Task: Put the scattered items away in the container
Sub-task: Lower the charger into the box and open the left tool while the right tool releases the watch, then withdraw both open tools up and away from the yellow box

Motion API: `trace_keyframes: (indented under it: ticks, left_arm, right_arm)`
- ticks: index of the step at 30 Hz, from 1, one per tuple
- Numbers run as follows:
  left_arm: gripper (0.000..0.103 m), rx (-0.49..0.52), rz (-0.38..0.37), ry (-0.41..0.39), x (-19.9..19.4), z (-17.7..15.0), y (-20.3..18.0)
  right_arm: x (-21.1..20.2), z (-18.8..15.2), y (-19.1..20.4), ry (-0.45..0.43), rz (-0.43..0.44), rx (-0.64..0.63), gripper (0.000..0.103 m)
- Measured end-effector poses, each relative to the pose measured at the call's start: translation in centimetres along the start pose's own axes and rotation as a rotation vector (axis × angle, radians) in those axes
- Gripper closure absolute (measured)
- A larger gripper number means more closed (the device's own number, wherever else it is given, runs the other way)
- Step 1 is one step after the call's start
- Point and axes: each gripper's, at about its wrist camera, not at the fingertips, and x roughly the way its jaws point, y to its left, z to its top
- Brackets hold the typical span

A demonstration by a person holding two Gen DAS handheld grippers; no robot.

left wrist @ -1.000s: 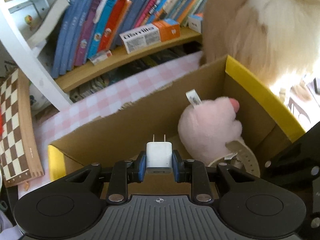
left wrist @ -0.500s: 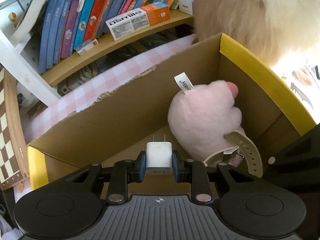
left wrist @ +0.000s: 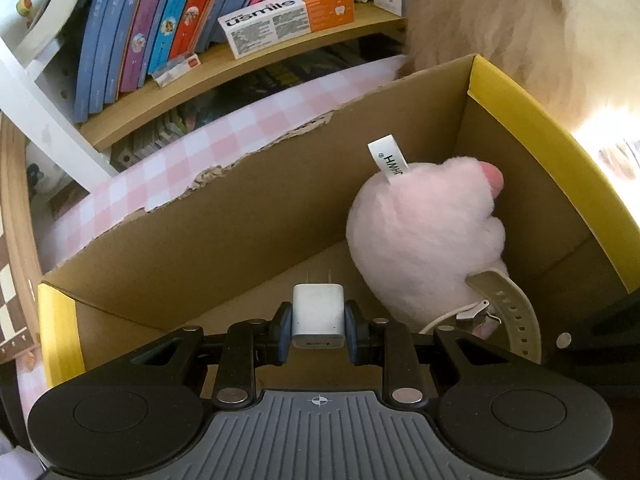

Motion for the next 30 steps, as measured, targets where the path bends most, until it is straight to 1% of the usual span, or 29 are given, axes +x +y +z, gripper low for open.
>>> trace_keyframes:
  ticks: [2,3,4,6,8,10,11,15,19,25,30]
  left_arm:
    - [0.073,0.002,0.013,-0.003,-0.2,-0.1,0.0]
    - [0.065,0.000,0.025,-0.008,-0.4,-0.1,0.0]
    - [0.053,-0.003,0.037,-0.014,-0.6,-0.1,0.0]
    - [0.044,-0.007,0.051,-0.028,-1.2,-0.1,0.1]
    - [0.043,-0.010,0.060,-0.044,-1.9,-0.2,0.3]
    - [0.043,-0.011,0.071,-0.065,-3.1,-0.5,0.5]
    - [0.043,-0.007,0.078,-0.077,-3.7,-0.6,0.5]
    - [0.038,0.002,0.111,-0.146,-7.1,-1.8,0.9]
    - [0.036,-0.034,0.131,-0.230,-10.7,-3.2,1.2]
    - [0.036,-0.082,0.156,-0.335,-15.1,-5.1,0.7]
    - [0.035,-0.121,0.153,-0.410,-18.3,-7.0,-0.2]
  right_arm:
    - [0.0,0.0,0.0,0.002,0.003,-0.001,0.081]
    - [0.0,0.0,0.0,0.003,0.005,-0.001,0.081]
    - [0.0,0.0,0.0,-0.001,0.005,0.000,0.081]
    - [0.0,0.0,-0.1,-0.009,0.005,0.002,0.079]
    - [-0.3,0.0,-0.1,-0.025,0.004,0.008,0.078]
    - [-0.7,0.0,-0.1,-0.040,0.009,0.008,0.067]
    - [-1.0,0.0,0.0,-0.049,0.012,0.008,0.065]
    - [-2.7,-0.6,0.0,-0.099,0.054,0.035,0.064]
    - [-5.0,-0.9,0.4,-0.171,0.084,0.060,0.064]
    - [-7.9,-1.2,1.2,-0.277,0.070,0.049,0.064]
    - [-9.9,-2.0,2.6,-0.346,0.047,0.024,0.063]
